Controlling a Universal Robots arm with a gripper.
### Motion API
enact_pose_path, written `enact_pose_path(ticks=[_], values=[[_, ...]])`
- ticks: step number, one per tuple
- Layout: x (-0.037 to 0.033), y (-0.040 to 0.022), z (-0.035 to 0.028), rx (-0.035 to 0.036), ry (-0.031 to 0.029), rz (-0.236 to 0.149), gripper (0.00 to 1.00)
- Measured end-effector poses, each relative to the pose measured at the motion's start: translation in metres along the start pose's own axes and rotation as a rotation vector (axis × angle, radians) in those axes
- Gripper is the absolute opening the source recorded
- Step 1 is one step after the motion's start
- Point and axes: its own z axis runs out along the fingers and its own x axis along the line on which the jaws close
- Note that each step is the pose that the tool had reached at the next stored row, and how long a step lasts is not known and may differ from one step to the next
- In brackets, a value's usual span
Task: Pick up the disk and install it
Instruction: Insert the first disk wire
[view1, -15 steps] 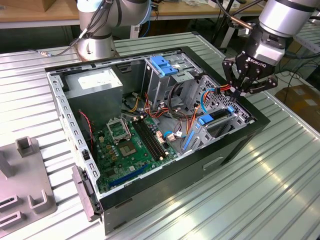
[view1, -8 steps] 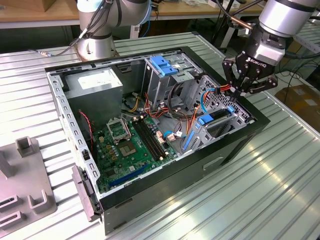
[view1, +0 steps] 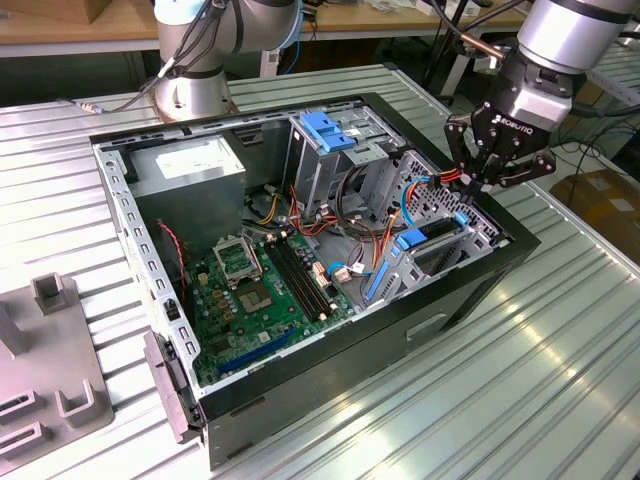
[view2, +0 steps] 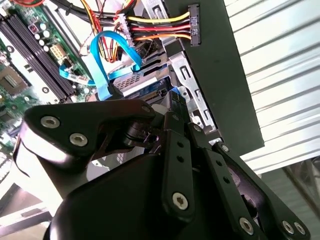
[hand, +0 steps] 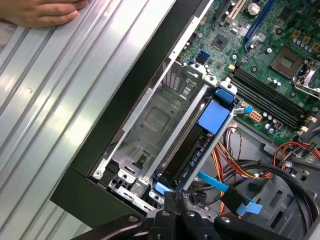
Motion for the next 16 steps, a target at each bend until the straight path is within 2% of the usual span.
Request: enact_pose_path(ticks=[4, 5, 6, 8, 12, 16], values=[[0.0, 0.0, -0.0005, 0.0025, 0.0018, -0.076, 0.1], [0.0, 0.0, -0.0006, 0.006, -0.002, -0.091, 0.1], [0.0, -0.0001, -0.0006, 0.0094, -0.0061, -0.099, 0.1], [-0.0009, -0.0017, -0.0006, 0.0122, -0.009, -0.112, 0.1], [-0.0045, -0.008, -0.0009, 0.0129, -0.0088, -0.132, 0.1], [-0.0066, -0.0102, -0.0011, 0.0127, -0.0078, -0.144, 0.1]])
